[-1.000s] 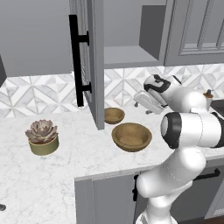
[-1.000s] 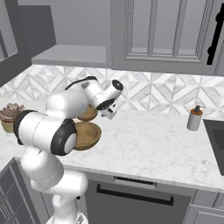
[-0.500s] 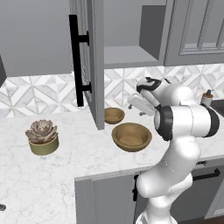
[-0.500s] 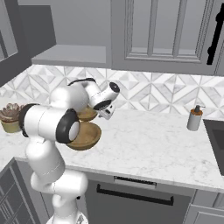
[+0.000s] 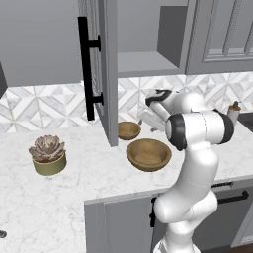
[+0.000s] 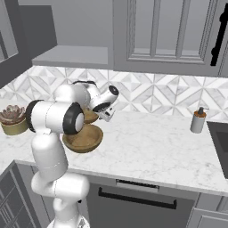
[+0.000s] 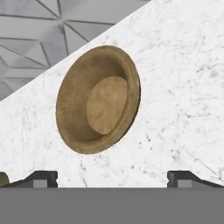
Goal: Pick up the bowls on the counter and stack them on top of one another in the open cabinet. Place the smaller bowl on top of the larger bowl.
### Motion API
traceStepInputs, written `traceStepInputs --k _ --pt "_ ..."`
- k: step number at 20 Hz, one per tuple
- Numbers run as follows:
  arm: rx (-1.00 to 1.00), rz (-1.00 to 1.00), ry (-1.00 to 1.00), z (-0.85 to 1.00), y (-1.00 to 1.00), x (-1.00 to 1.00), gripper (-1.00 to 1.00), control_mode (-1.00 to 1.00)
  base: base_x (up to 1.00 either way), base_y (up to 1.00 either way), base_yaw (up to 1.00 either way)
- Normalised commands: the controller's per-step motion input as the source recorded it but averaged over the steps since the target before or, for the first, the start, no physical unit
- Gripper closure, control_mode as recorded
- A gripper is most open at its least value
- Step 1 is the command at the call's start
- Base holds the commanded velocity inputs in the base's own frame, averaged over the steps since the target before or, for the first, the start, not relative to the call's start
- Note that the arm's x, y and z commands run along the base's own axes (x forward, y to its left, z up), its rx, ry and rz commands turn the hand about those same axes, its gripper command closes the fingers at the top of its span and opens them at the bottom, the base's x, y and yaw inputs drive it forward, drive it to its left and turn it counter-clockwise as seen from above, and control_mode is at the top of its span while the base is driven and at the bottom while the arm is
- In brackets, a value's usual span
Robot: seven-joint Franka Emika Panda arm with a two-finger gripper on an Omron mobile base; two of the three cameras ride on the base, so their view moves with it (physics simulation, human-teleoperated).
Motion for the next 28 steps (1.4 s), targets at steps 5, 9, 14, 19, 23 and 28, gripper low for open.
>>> traceStepInputs --k 5,9,14,19,23,28 --pt "0.00 0.00 0.00 -0.43 0.00 0.35 -1.00 -1.00 0.00 0.00 0.00" --pt "0.00 0.00 0.00 -0.27 0.00 0.43 -1.00 -1.00 0.00 0.00 0.00" --pt "0.00 0.00 0.00 -0.16 0.00 0.24 -1.00 -1.00 0.00 0.00 0.00" --pt "0.00 0.00 0.00 -0.16 0.13 0.16 -1.00 -1.00 0.00 0.00 0.00" --pt "0.00 0.00 0.00 -0.19 0.19 0.21 -1.00 -1.00 0.00 0.00 0.00" --pt "0.00 0.00 0.00 -0.31 0.18 0.19 1.00 -1.00 0.00 0.00 0.00"
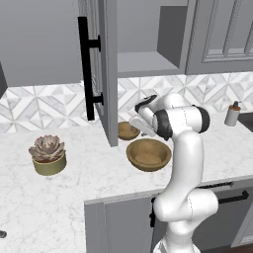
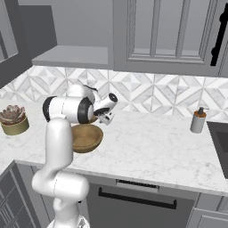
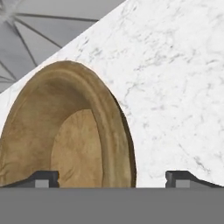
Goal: Pick up the bowls on the counter and stack them on top of one another in the open cabinet. Place the smaller bowl on top of the larger bowl.
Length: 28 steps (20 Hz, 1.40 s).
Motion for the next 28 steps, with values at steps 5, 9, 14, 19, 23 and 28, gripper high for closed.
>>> traceStepInputs --k 5,9,14,19,23,28 --pt "0.00 0.00 0.00 -0.23 0.12 0.10 1.00 -1.00 0.00 0.00 0.00" --pt "0.00 0.00 0.00 0.00 0.00 0.00 1.00 -1.00 0.00 0.00 0.00" --pt "0.04 0.00 -0.03 0.13 -0.12 -0.18 1.00 -1.00 0.00 0.00 0.00" --pt "0.18 -0.04 -0.13 0.51 -0.58 -0.62 1.00 -1.00 0.00 0.00 0.00" --pt "0.16 0.00 -0.11 0.60 -0.41 -0.90 1.00 -1.00 0.00 0.00 0.00" --pt "0.05 0.00 -0.08 0.77 -0.07 -1.00 1.00 -1.00 0.00 0.00 0.00"
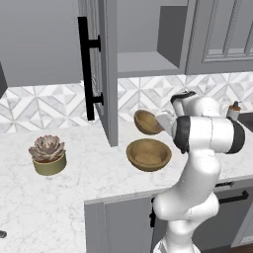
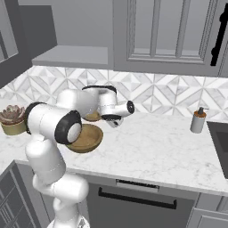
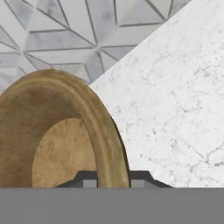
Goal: Pick up the bowls on the counter and stack them on top of one another in the open cabinet. Place the smaller bowl on top of the larger bowl.
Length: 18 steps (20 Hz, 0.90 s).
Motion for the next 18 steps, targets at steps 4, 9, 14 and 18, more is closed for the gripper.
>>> traceStepInputs --k 4,9,14,18 --pt "-0.02 -0.01 0.10 0.73 0.00 -0.84 1.00 -1.00 0.00 0.00 0.00" --pt "-0.11 -0.07 0.05 0.37 0.00 -0.77 1.00 -1.00 0.00 0.00 0.00" --pt "-0.14 -0.13 0.00 -0.01 0.00 -0.41 1.00 -1.00 0.00 0.00 0.00" --pt "-0.15 -0.10 0.05 -0.04 0.07 0.00 1.00 -1.00 0.00 0.00 0.00"
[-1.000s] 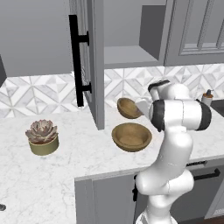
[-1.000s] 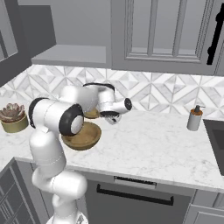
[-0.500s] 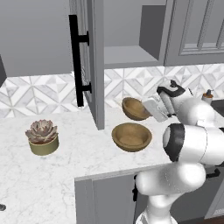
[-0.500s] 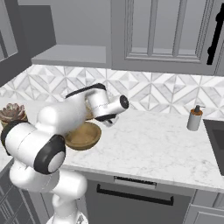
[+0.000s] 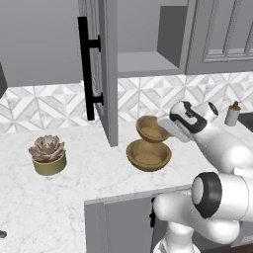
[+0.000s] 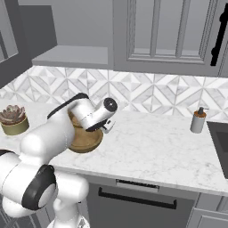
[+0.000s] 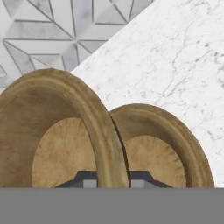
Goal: Pick up the bowls on the counter and stack them on top of one another in the open cabinet. Place the smaller bowl on top of the larger bowl.
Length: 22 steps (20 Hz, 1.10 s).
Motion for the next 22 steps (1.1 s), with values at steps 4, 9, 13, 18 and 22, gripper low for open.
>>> traceStepInputs --k 4,9,13,18,22 --pt "-0.05 -0.03 0.08 -0.06 0.00 0.00 1.00 -1.00 0.00 0.00 0.00" --pt "0.00 0.00 0.04 -0.23 0.00 -0.10 1.00 -1.00 0.00 0.00 0.00" --pt "0.00 0.00 0.02 -0.26 0.00 0.01 1.00 -1.00 0.00 0.00 0.00" --pt "0.00 0.00 0.06 -0.33 0.00 0.05 1.00 -1.00 0.00 0.00 0.00" --pt "0.00 0.00 0.08 -0.26 0.00 0.00 1.00 -1.00 0.00 0.00 0.00"
